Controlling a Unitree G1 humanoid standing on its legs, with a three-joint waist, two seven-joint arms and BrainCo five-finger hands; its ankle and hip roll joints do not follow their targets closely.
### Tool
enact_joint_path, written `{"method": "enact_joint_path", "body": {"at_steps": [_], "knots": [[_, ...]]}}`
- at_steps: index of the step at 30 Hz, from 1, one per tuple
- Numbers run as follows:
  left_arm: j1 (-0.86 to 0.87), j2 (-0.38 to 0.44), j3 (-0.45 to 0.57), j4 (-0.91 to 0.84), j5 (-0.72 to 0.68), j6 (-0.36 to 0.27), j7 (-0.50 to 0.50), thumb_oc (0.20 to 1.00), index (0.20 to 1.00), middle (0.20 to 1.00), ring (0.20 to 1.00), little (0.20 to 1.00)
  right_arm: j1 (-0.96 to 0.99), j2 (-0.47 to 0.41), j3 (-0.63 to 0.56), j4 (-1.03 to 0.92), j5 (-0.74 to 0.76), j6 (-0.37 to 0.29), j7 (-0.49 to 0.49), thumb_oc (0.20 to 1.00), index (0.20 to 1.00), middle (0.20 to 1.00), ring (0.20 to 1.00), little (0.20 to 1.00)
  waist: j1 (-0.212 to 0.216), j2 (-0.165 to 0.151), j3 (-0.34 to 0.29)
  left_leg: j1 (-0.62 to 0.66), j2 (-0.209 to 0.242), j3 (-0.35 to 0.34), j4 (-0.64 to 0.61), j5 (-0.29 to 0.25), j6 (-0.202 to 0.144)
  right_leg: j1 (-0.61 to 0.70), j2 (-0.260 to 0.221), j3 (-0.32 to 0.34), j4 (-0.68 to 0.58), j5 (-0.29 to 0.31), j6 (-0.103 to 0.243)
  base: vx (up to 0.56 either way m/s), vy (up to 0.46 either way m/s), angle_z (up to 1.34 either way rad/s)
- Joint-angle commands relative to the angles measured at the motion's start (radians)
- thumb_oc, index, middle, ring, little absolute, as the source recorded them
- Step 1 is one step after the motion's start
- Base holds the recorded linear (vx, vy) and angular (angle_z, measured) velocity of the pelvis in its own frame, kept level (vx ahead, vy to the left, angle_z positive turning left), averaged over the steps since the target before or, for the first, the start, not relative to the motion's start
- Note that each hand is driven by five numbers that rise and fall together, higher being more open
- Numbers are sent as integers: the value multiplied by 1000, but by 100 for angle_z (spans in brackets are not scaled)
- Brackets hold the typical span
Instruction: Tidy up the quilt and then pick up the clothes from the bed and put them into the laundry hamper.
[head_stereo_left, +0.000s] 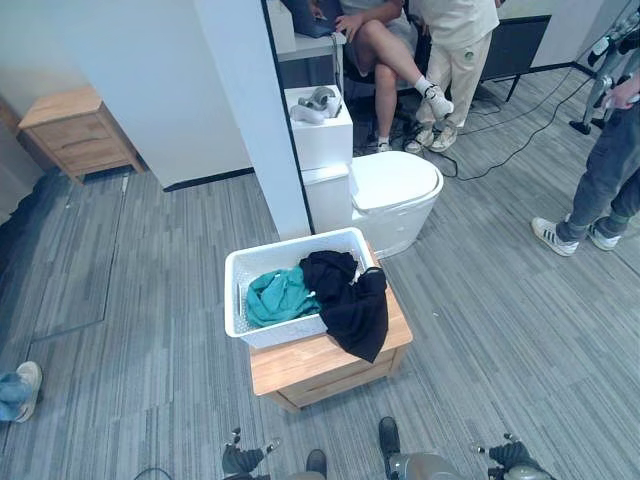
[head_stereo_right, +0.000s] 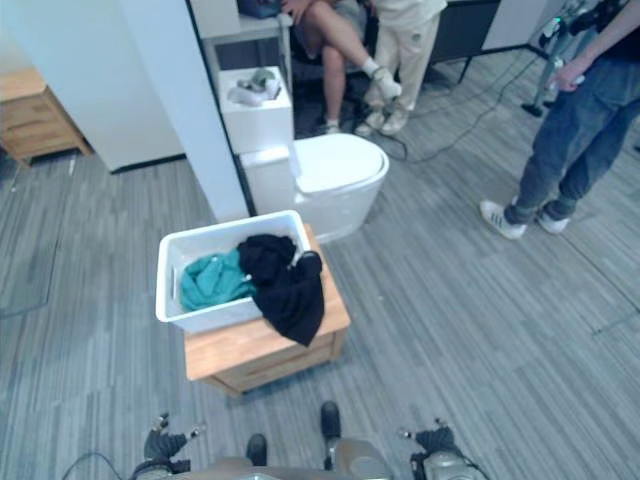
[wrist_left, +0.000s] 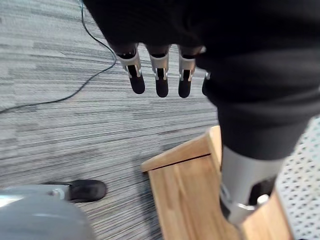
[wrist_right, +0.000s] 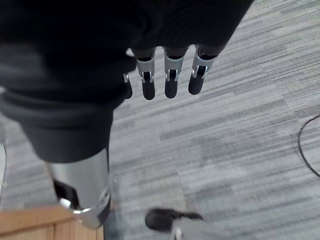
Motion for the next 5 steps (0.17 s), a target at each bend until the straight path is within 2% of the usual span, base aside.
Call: {"method": "enact_joint_path", "body": {"at_steps": [1, 5], "knots": [[-56, 16, -20, 35, 47, 31, 4, 1000, 1000, 1000, 1000, 1000, -59, 3, 49, 5, -19, -10, 24, 1000, 1000, 1000, 1000, 1000, -9, -40, -13, -47, -68, -16, 85, -34, 24, 64, -48, 13, 44, -44, 60, 8, -26, -9], [-72, 0, -7, 77, -12, 47, 18, 1000, 1000, 1000, 1000, 1000, -57, 12, 55, 4, -19, 7, 32, 1000, 1000, 1000, 1000, 1000, -17, -48, -23, -46, -62, -17, 80, -32, 25, 61, -43, 19, 44, -46, 58, 18, -28, -6]]}}
